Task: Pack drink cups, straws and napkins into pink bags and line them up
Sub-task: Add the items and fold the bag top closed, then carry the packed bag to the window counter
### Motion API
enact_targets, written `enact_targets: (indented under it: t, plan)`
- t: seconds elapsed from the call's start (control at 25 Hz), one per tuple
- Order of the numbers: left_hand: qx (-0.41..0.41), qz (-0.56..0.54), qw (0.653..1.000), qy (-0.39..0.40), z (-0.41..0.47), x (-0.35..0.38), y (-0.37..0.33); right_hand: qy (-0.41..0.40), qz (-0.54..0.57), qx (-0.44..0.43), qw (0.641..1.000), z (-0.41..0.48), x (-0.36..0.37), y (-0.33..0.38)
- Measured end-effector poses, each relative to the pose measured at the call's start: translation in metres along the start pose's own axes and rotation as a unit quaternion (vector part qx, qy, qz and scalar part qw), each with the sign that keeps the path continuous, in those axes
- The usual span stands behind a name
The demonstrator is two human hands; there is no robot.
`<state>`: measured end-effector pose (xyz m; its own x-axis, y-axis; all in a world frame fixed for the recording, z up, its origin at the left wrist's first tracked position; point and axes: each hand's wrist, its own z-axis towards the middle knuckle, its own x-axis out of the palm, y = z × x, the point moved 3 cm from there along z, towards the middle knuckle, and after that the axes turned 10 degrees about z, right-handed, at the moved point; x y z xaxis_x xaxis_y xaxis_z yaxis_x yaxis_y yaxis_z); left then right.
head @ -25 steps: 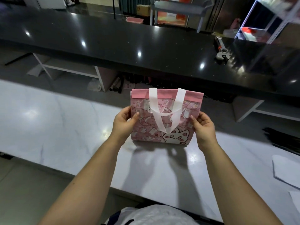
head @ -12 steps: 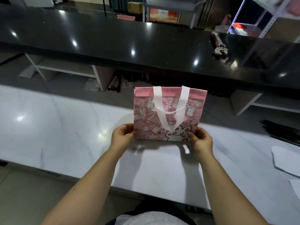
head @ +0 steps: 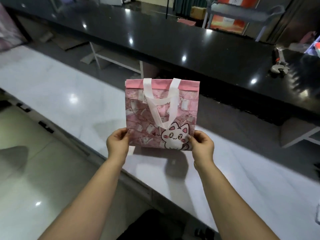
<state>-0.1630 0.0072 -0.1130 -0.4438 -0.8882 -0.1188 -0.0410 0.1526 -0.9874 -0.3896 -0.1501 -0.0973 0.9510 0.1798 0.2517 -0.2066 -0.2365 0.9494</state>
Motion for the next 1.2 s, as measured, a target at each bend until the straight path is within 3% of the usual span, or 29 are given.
enact_targets:
  t: [0.28, 0.6, 0.88, 1.2]
  plan:
    - [-0.008, -0.064, 0.978, -0.197, -0.010, -0.158, -0.002, 0.178, 0.010, 0.037, 0.983, -0.049, 0.134, -0.008]
    - [0.001, -0.132, 0.931, -0.340, -0.014, -0.386, 0.006, 0.321, 0.019, 0.091, 0.943, -0.163, 0.348, -0.067]
    - [-0.036, -0.148, 0.892, -0.425, 0.005, -0.563, 0.034, 0.439, -0.023, 0.115, 0.891, -0.259, 0.528, -0.136]
    - [-0.087, -0.153, 0.870, -0.462, 0.095, -0.656, 0.067, 0.459, -0.053, 0.164, 0.871, -0.261, 0.676, -0.217]
